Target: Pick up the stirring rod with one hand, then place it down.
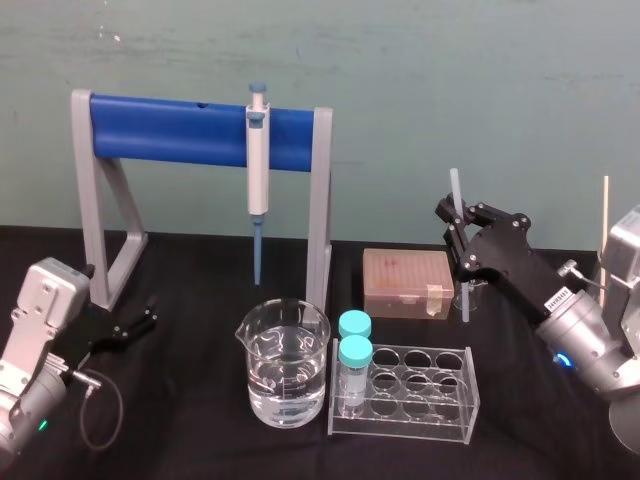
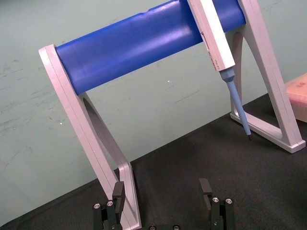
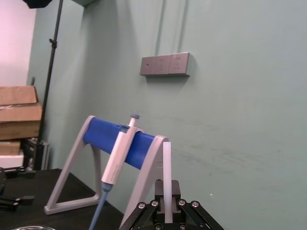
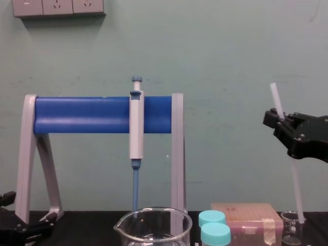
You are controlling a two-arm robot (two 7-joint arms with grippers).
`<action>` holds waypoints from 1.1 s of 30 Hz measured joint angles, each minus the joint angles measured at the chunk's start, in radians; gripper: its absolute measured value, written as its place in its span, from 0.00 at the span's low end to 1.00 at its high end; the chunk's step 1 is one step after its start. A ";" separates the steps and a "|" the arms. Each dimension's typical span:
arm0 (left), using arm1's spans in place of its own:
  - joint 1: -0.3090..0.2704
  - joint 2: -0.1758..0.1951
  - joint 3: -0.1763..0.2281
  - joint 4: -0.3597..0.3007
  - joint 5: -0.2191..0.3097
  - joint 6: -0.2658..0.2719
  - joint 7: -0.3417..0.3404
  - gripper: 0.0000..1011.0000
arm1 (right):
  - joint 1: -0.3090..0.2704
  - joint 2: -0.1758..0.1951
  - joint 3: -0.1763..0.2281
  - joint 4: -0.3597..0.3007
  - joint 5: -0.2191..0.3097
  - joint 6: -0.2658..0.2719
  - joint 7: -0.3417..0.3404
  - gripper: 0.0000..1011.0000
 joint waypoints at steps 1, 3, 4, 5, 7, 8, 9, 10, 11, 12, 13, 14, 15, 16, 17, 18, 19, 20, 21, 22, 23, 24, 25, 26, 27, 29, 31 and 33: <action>0.000 0.000 0.000 0.000 0.000 0.000 0.000 0.99 | -0.001 -0.003 0.003 0.006 -0.001 -0.009 -0.001 0.07; 0.000 0.000 0.000 0.000 0.000 0.000 0.000 0.99 | -0.002 -0.011 0.010 0.017 -0.002 -0.022 -0.002 0.07; 0.000 0.000 0.000 0.000 0.000 0.000 0.000 0.99 | -0.003 -0.016 0.014 0.026 -0.002 -0.029 -0.003 0.07; 0.000 0.000 0.000 0.000 0.000 0.000 0.000 0.99 | -0.003 -0.019 0.017 0.032 -0.002 -0.032 -0.003 0.07; 0.000 0.000 0.000 0.000 0.000 0.000 0.000 0.99 | -0.004 -0.025 0.023 0.044 -0.001 -0.033 -0.001 0.07; 0.000 0.000 0.000 0.000 0.000 0.000 0.000 0.99 | -0.004 -0.027 0.025 0.047 0.000 -0.033 -0.001 0.07; 0.000 0.000 0.000 0.000 0.000 0.000 0.000 0.99 | -0.004 -0.031 0.029 0.052 0.001 -0.031 0.001 0.07; 0.000 0.000 0.000 0.000 0.000 0.000 0.000 0.99 | -0.004 -0.032 0.030 0.054 0.001 -0.030 0.003 0.07; 0.000 0.000 0.000 0.000 0.000 0.000 0.000 0.99 | -0.004 -0.034 0.031 0.055 0.001 -0.027 0.004 0.07; 0.000 0.000 0.000 0.000 0.000 0.000 0.000 0.99 | -0.004 -0.035 0.033 0.057 0.002 -0.022 0.004 0.07; 0.000 0.000 0.000 0.000 0.000 0.000 0.000 0.99 | -0.004 -0.038 0.036 0.059 0.003 -0.015 0.004 0.07; 0.000 0.000 0.000 0.000 0.000 0.000 0.000 0.99 | -0.004 -0.038 0.037 0.059 0.004 -0.014 0.004 0.07; 0.000 0.000 0.000 0.000 0.000 0.000 0.000 0.99 | -0.004 -0.038 0.037 0.059 0.004 -0.014 0.004 0.07; 0.000 0.000 0.000 0.000 0.000 0.000 0.000 0.99 | -0.004 -0.038 0.037 0.059 0.004 -0.014 0.005 0.07; 0.000 0.000 0.000 0.000 0.000 0.000 0.000 0.99 | -0.004 -0.038 0.036 0.059 0.004 -0.014 0.005 0.07; 0.000 0.000 0.000 0.000 0.000 0.000 0.000 0.99 | -0.004 -0.038 0.036 0.059 0.004 -0.015 0.005 0.07; 0.000 0.000 0.000 0.000 0.000 0.000 0.000 0.99 | -0.004 -0.037 0.036 0.059 0.004 -0.015 0.005 0.07; 0.000 0.000 0.000 0.000 0.000 0.000 0.000 0.99 | -0.004 -0.037 0.036 0.059 0.004 -0.015 0.005 0.07; 0.000 0.000 0.000 0.000 0.000 0.000 0.000 0.99 | -0.004 -0.037 0.035 0.059 0.004 -0.015 0.005 0.07; 0.000 0.000 0.000 0.000 0.000 0.000 0.000 0.99 | -0.004 -0.037 0.035 0.059 0.004 -0.015 0.005 0.07; 0.000 0.000 0.000 0.000 0.000 0.000 0.000 0.99 | -0.004 -0.037 0.035 0.059 0.004 -0.015 0.005 0.07; 0.000 0.000 0.000 0.000 0.000 0.000 0.000 0.99 | -0.004 -0.037 0.035 0.059 0.004 -0.016 0.006 0.07; 0.000 0.000 0.000 0.000 0.000 0.000 0.000 0.99 | -0.004 -0.036 0.035 0.059 0.004 -0.016 0.006 0.07; 0.000 0.000 0.000 0.000 0.000 0.000 0.000 0.99 | -0.004 -0.036 0.034 0.059 0.004 -0.016 0.006 0.07; 0.000 0.000 0.000 0.000 0.000 0.000 0.000 0.99 | -0.004 -0.036 0.034 0.059 0.004 -0.016 0.006 0.07; 0.000 0.000 0.000 0.000 0.000 0.000 0.000 0.99 | -0.004 -0.036 0.034 0.059 0.003 -0.017 0.006 0.07; 0.000 0.000 0.000 0.000 0.000 0.000 0.000 0.99 | -0.004 -0.036 0.034 0.058 0.003 -0.018 0.007 0.07; 0.000 0.000 0.000 0.000 0.000 0.000 0.000 0.99 | -0.004 -0.036 0.034 0.058 0.003 -0.018 0.007 0.07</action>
